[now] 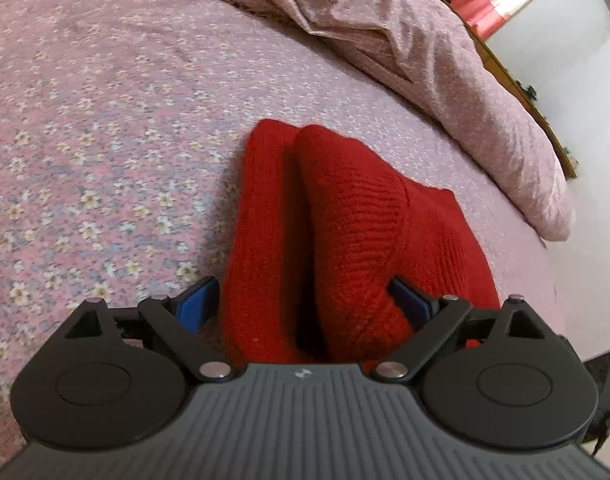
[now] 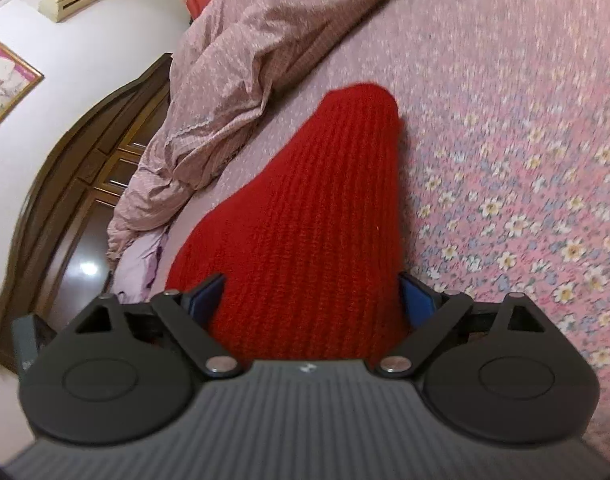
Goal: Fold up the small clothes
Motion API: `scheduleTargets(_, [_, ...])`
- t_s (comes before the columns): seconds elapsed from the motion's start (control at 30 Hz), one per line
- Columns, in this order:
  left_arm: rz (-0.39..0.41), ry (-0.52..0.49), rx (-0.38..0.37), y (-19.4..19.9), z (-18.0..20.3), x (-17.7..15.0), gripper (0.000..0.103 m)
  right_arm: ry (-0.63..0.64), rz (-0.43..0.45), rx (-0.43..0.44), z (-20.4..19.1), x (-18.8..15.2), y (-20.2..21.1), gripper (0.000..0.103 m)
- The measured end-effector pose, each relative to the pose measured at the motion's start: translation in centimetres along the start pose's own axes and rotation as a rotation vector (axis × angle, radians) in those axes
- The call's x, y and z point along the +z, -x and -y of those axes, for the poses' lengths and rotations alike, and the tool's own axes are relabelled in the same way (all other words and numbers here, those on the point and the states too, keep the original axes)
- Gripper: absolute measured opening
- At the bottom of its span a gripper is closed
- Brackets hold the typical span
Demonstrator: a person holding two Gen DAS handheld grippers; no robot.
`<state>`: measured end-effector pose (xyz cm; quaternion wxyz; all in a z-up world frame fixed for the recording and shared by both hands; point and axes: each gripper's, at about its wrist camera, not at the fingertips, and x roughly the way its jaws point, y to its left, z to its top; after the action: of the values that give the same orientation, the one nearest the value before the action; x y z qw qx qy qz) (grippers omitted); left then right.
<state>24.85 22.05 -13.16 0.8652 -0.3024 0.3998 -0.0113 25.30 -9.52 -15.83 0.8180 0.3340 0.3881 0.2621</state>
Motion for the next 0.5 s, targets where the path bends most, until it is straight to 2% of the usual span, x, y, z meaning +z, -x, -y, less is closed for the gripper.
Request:
scheduleTargets(0.1, [-0.038, -0.011, -0.089, -1.2, 0.2, -0.3, 0.094, -0.002, -0.026, 0.029, 0.3, 0.2, -0.9, 0.093])
scheduleTargets(0.23, [-0.038, 0.056, -0.163, -1.8, -1.0, -0.6, 0.089, 0.011, -0.067, 0.04, 0.0, 0.9, -1.5, 0.093])
scheduleTargets(0.3, [-0.031, 0.07, -0.184, -1.6, -1.2, -0.9, 0.087, 0.019, -0.075, 0.055, -0.1, 1.0, -1.5, 0.091])
scheduleTargets(0.5, [0.013, 0.03, -0.213, -0.2, -0.4, -1.7, 0.082, 0.004, -0.031, 0.111, -0.5, 0.5, 0.3, 0.082])
